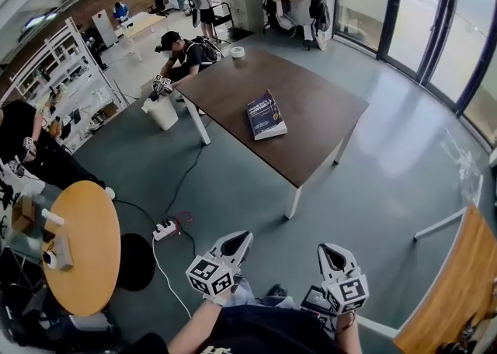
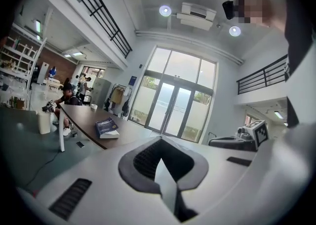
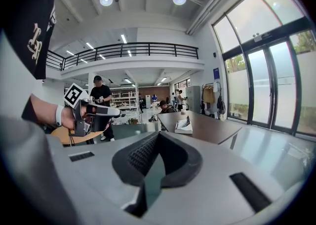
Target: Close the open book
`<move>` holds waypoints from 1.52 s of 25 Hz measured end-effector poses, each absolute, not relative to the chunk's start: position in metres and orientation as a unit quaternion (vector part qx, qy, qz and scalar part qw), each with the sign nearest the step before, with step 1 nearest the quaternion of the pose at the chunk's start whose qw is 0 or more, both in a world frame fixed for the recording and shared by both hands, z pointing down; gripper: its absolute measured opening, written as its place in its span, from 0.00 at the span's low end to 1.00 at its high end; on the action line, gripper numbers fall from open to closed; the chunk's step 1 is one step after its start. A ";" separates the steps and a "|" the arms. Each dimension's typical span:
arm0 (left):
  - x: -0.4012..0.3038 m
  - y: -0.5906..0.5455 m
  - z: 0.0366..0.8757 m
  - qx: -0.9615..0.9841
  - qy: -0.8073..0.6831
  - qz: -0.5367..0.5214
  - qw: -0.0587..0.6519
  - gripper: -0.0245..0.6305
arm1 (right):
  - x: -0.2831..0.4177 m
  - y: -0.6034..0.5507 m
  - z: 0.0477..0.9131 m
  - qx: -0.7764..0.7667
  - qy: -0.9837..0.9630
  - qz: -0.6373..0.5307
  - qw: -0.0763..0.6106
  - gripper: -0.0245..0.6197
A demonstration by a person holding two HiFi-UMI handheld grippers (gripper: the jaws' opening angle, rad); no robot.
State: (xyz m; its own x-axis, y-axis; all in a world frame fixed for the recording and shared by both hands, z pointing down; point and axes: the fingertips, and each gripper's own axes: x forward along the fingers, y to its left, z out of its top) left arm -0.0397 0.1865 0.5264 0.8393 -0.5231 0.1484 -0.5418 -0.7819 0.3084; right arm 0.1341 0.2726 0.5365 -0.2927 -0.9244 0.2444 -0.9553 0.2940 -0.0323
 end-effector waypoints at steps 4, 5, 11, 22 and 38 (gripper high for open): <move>-0.037 0.195 0.517 0.948 -0.268 0.031 0.169 0.04 | 0.136 0.285 0.536 0.596 -0.793 0.092 0.093 0.02; -0.040 0.197 0.515 0.949 -0.265 0.030 0.170 0.04 | 0.133 0.286 0.535 0.596 -0.792 0.091 0.095 0.02; -0.073 0.196 0.509 0.951 -0.255 0.025 0.172 0.04 | 0.100 0.282 0.523 0.603 -0.788 0.080 0.090 0.02; -0.153 0.180 0.511 0.952 -0.248 0.031 0.176 0.04 | -0.001 0.253 0.482 0.601 -0.795 0.054 0.068 0.02; -0.199 0.154 0.490 0.960 -0.222 -0.002 0.172 0.04 | -0.065 0.221 0.456 0.592 -0.801 0.027 0.083 0.02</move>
State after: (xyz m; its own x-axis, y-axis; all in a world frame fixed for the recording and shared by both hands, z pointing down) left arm -0.1994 0.1542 0.4903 0.9012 -0.4272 0.0732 -0.4260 -0.8418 0.3314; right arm -0.0648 0.2209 0.4564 -0.2853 -0.9443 0.1643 -0.9531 0.2975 0.0552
